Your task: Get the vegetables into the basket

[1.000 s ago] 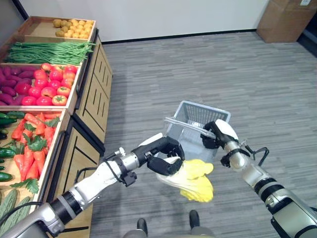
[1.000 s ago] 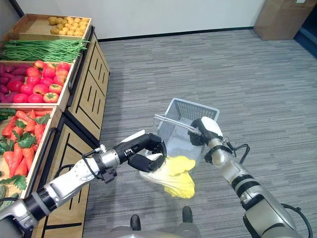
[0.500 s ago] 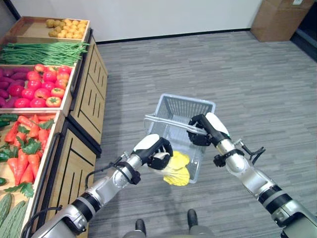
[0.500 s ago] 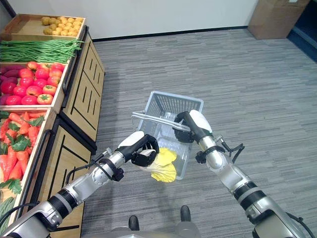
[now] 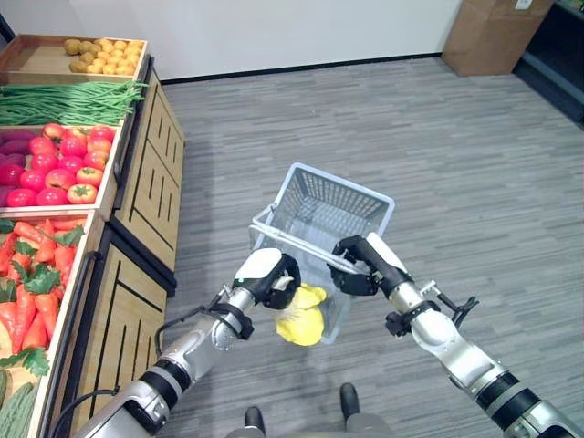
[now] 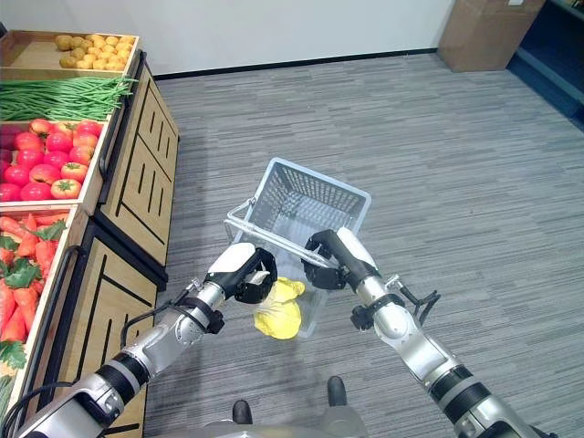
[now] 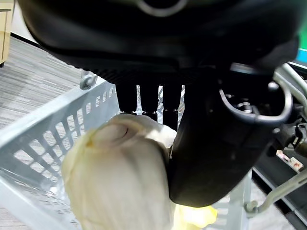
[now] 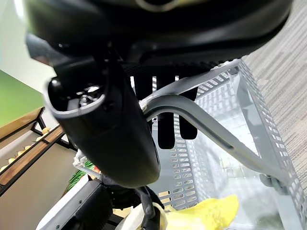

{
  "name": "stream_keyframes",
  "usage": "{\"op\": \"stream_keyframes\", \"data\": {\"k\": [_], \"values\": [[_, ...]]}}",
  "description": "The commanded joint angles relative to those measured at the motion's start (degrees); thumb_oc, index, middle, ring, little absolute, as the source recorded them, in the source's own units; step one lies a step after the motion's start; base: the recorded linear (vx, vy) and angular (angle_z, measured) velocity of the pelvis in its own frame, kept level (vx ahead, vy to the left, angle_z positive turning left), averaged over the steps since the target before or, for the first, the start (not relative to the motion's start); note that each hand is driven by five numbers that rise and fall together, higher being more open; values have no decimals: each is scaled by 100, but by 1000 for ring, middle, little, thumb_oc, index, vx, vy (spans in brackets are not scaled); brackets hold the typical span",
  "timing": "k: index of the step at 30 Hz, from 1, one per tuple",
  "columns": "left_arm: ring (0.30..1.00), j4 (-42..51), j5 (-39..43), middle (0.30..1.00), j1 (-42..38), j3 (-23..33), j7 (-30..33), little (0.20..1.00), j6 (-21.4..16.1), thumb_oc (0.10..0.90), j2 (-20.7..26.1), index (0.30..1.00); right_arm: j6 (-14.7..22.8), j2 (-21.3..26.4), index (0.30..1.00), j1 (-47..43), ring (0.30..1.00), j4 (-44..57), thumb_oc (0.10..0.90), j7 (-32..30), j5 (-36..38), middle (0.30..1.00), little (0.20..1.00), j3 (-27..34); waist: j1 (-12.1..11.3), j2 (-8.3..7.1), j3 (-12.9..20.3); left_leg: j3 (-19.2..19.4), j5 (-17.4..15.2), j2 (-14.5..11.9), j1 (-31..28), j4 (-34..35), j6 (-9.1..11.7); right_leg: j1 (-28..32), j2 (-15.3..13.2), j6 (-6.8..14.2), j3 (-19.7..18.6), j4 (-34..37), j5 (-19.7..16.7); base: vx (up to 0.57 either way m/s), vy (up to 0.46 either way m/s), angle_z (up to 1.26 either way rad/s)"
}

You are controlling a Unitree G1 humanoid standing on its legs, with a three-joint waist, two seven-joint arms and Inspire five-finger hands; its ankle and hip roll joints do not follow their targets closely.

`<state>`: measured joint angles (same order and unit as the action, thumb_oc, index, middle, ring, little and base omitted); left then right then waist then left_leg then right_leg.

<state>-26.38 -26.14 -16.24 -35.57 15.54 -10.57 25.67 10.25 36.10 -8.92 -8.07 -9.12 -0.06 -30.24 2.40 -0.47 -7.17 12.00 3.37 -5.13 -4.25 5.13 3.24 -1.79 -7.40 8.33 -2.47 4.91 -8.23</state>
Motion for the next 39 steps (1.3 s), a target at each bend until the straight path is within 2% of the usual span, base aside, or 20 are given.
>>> {"op": "stream_keyframes", "data": {"k": [1,9,14,19,20,21,26,31,32,33,35,37,38,39], "values": [[300,-489,350,300,-650,343,622,300,-130,400,-87,300,1164,-555,300,-780,300,1124,400,-196,631,300,300,159,-64,-201,546,-117,-145,-25,100,-13,110,127,-123,170,428,9,113,-17,3,-3],[300,-311,716,300,-659,292,818,300,-59,400,-387,300,1099,-785,300,-899,300,1184,400,-216,654,300,300,-107,-90,-240,552,-182,-125,-24,123,-13,101,166,-138,149,508,9,120,-2,1,0],[300,-867,1236,300,-916,360,1306,300,314,400,-1001,300,984,-966,300,-975,300,1311,400,-402,687,300,300,-339,-65,-274,512,-216,-94,-25,162,-13,94,154,-141,133,541,9,102,0,0,0],[300,-1193,881,300,-1092,214,1324,300,546,400,-1048,300,942,-884,300,-1061,300,1460,400,-450,702,300,300,-406,-53,-276,493,-214,-89,-19,184,-13,91,144,-142,130,536,9,91,0,0,0],[569,-1190,879,569,-1090,214,1324,569,547,592,-1048,569,940,-884,300,-1059,300,1462,400,-449,703,300,300,-405,-54,-277,493,-213,-90,-19,183,-13,90,144,-142,130,536,9,92,0,0,0],[1000,-1263,707,1000,-1104,179,1330,1000,611,900,-1030,1000,938,-873,300,-1067,300,1481,400,-448,696,300,300,-405,-58,-278,499,-214,-93,-22,180,-13,90,143,-144,131,539,9,93,0,0,0],[1000,-1260,302,1000,-1034,148,1167,1000,662,900,-866,1000,925,-810,300,-1011,300,1440,400,-465,604,300,300,-284,-92,-256,503,-234,-106,-29,156,-13,90,174,-156,119,554,9,120,0,0,0],[1000,-571,161,1000,-831,134,896,1000,463,900,-557,1000,896,-710,300,-925,300,1295,400,-573,237,300,300,-41,-142,-236,508,-274,-113,-23,163,-13,83,196,-163,122,585,9,139,0,-2,1],[1000,-139,253,1000,-685,152,728,1000,291,900,-389,1000,864,-700,300,-886,300,1132,400,-628,105,300,300,85,-181,-223,496,-293,-108,-22,177,-13,80,204,-168,125,598,9,144,-8,-12,6],[1000,653,599,1000,-291,232,234,1000,35,900,-29,1000,793,-711,300,-782,300,820,400,-709,-52,300,300,315,-235,-204,490,-331,-111,-13,191,-13,73,213,-171,122,631,9,150,-8,-10,6],[1000,941,754,1000,-105,264,0,1000,-53,900,114,1000,759,-705,300,-714,300,686,400,-736,-135,300,300,437,-257,-196,490,-338,-114,-8,188,-13,68,225,-172,124,648,9,152,6,-2,4],[1000,1614,1329,1000,337,341,-582,1000,-344,900,513,1000,644,-677,300,-605,300,282,400,-833,-381,300,300,732,-321,-155,498,-379,-117,0,188,-13,59,243,-181,131,678,9,157,12,4,6],[1000,1645,1352,1000,352,350,-608,1000,-335,900,539,1000,652,-689,300,-604,300,271,400,-838,-386,300,300,729,-320,-163,503,-380,-118,0,187,-13,60,244,-180,131,679,9,158,5,10,5],[1000,2024,2157,1000,690,351,-1032,1000,-497,900,822,1000,591,-676,300,-536,300,-63,400,-886,-389,300,300,935,-350,-138,505,-396,-123,8,186,-13,56,255,-193,133,697,9,154,6,8,7]]}}
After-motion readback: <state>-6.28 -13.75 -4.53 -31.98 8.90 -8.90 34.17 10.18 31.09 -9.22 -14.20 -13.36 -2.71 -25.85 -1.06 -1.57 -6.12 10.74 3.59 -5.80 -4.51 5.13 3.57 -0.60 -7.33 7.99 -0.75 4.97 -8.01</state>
